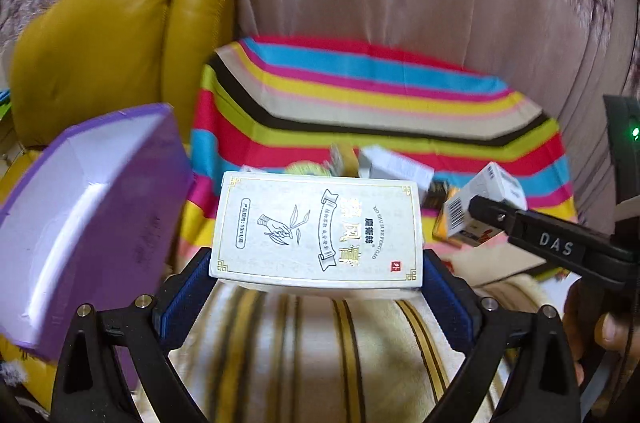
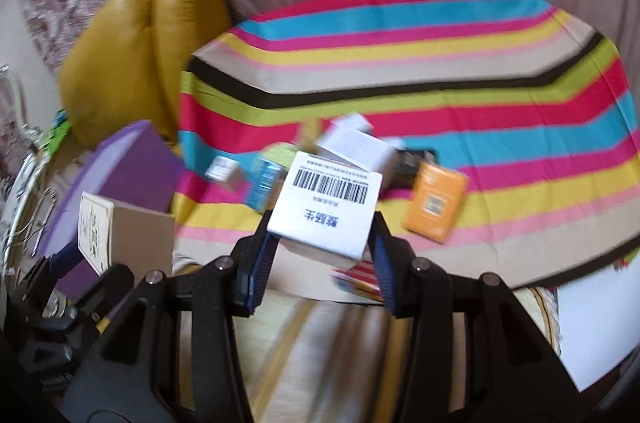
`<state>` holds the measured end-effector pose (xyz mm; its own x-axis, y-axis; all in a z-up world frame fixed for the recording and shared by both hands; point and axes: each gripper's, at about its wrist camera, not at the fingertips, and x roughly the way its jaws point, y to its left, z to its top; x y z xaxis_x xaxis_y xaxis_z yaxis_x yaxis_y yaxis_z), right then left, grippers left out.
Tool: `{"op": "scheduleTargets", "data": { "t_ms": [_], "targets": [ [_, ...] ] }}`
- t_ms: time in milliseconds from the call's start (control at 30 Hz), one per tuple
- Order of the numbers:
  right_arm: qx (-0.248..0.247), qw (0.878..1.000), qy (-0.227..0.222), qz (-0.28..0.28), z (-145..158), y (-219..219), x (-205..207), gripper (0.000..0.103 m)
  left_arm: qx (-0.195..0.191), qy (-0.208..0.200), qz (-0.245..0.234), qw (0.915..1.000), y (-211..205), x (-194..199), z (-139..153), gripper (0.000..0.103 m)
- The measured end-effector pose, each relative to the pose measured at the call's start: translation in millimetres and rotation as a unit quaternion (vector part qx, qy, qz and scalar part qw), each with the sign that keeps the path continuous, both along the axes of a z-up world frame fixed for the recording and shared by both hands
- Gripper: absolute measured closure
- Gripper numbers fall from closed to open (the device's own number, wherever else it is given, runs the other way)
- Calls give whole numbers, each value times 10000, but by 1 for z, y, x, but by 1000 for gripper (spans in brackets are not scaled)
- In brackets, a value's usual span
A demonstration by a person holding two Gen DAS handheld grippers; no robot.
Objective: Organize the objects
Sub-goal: 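Carry both boxes to the purple storage box and release them inside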
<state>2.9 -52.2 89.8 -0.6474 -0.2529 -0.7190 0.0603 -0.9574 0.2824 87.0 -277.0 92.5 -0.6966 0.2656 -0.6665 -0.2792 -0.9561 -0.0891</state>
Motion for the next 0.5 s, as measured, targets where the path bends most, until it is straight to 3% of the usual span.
{"op": "scheduleTargets", "data": {
  "t_ms": [267,500],
  "targets": [
    [-85,9936,436,1041,49,-76,1,54,248,443,1073,9929,-105,4,44,4],
    [86,9762,699,2052,73,-166,-3,54,182,253,1919,9809,-183,-15,31,4]
  ]
}}
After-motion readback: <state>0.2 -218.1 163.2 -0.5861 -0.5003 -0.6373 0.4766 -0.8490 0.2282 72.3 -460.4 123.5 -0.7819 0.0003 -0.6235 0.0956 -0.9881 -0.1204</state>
